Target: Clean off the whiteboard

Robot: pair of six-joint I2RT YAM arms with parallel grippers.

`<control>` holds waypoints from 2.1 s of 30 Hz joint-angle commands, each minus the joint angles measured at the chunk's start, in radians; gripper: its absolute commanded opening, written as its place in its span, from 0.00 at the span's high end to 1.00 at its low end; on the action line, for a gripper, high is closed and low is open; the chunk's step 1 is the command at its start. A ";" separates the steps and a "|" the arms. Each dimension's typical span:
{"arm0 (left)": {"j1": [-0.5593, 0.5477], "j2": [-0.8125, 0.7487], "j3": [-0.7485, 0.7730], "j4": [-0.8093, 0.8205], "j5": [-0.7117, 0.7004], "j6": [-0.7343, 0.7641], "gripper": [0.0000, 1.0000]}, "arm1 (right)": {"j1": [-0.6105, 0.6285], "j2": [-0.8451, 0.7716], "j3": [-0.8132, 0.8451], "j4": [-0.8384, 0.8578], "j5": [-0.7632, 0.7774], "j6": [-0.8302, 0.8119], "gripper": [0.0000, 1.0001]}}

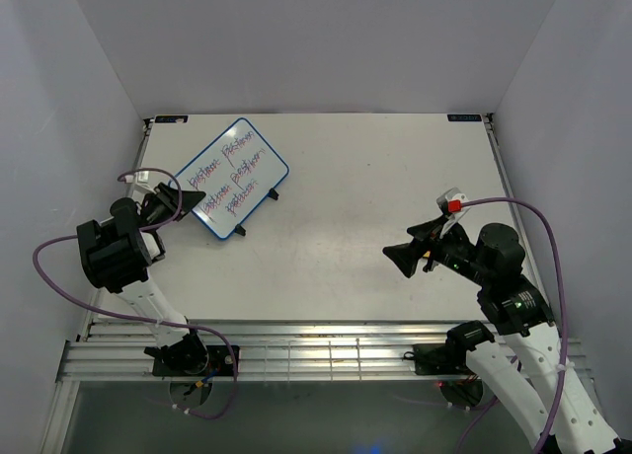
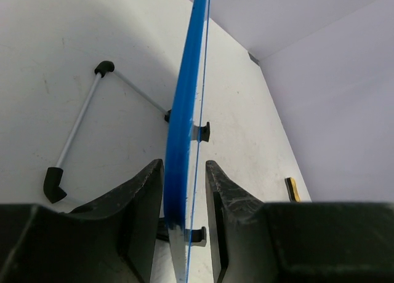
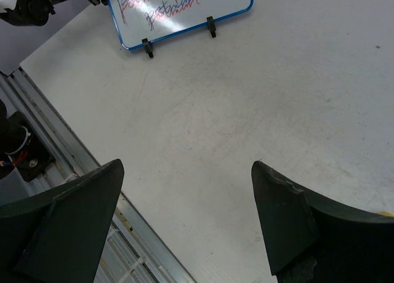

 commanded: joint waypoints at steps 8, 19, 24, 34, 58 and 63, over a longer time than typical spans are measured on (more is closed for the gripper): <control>-0.015 0.017 0.022 0.098 0.032 -0.044 0.54 | 0.003 0.000 0.009 0.054 -0.007 0.006 0.10; -0.021 0.029 0.051 0.014 0.038 -0.021 1.00 | 0.004 -0.014 0.020 0.042 0.000 0.009 0.10; -0.021 -0.035 0.028 0.035 0.020 -0.038 1.00 | 0.003 -0.006 0.014 0.045 0.005 0.007 0.10; -0.030 -0.233 0.003 0.123 -0.020 -0.125 1.00 | 0.001 0.034 0.009 0.046 0.163 0.068 0.10; -0.075 -0.161 0.000 -0.122 -0.083 0.083 1.00 | 0.001 0.132 -0.043 0.056 0.275 0.141 0.10; -0.076 -0.124 0.005 -0.156 -0.100 0.132 1.00 | 0.001 0.134 -0.045 0.057 0.260 0.127 0.10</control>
